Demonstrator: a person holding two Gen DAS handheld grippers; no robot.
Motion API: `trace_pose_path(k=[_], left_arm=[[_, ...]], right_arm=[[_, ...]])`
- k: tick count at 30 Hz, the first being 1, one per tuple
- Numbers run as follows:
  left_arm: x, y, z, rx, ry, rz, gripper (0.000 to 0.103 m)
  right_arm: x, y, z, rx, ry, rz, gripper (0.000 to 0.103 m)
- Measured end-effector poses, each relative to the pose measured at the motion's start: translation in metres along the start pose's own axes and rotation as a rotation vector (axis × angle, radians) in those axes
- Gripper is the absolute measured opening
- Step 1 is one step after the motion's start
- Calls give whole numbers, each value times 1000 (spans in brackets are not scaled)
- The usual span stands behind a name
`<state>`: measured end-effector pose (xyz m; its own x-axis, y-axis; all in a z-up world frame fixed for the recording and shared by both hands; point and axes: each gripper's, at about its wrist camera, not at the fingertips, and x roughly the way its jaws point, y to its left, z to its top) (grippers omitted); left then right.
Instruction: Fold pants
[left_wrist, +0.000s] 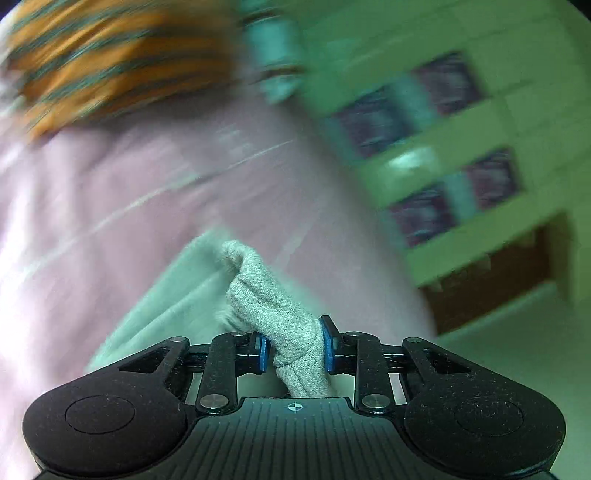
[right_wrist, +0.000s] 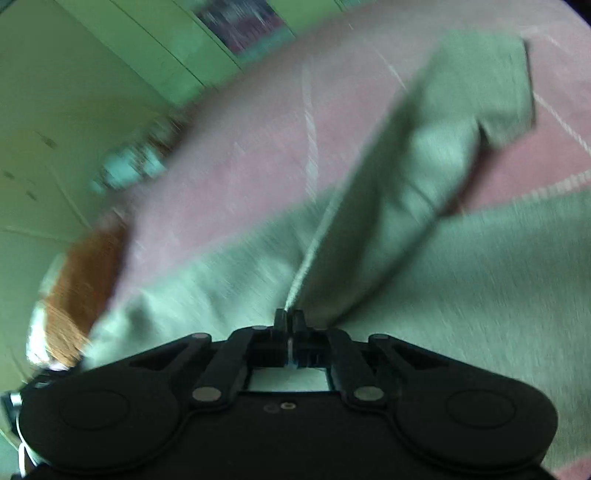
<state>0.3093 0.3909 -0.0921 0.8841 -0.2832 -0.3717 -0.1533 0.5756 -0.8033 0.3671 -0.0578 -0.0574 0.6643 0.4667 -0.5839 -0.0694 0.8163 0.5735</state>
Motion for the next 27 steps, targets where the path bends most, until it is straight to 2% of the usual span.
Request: trace_pose_path(k=[2,4,5,6,7,8,9,10,12,14,18,21,22,25,27], left_arm=[[-16,-22,10,81,-57,-167,28],[-31,-27,7,161,-55,-209,28],[-34,-18,0,170,-24,-189,28],[-31,-5,-8,181,33,-112,28],[-24,11,-17,199,94,19,28],[-16,26,-24,210,145,125,28],[-11,39,-32,225,180,175,27],[-13,47,-36,203,159,151,27],[-17,47,-36,175,126,130,27],[-13,41,-34,199,128,147,27],[-8,32,-28,215,138,154,28],[-10,23,-27,254,138,157,28],[-15,20,-23,266,115,119,28],[-28,0,-7,280,45,-10,27],[-27,-8,1,322,71,8,27]], right_arm=[[-25,10,3,-48,-90,42,0],[-52,12,0,-66,-163,87,0],[-61,8,-6,-63,-178,110,0],[-65,-1,-19,-60,-167,117,0],[-61,-9,-31,-68,-132,99,0],[-47,-19,-46,-75,-46,68,0],[-25,-30,-59,-61,85,29,0],[-8,-41,-68,-14,159,2,0],[-7,-51,-72,43,112,22,0],[-11,-50,-66,68,84,22,9],[-4,-51,-50,81,87,-32,17],[4,-46,-45,102,123,-69,9],[3,-39,-42,73,107,-71,3],[-30,-22,-39,-24,-35,9,1],[-51,-20,-39,-41,-91,40,1]])
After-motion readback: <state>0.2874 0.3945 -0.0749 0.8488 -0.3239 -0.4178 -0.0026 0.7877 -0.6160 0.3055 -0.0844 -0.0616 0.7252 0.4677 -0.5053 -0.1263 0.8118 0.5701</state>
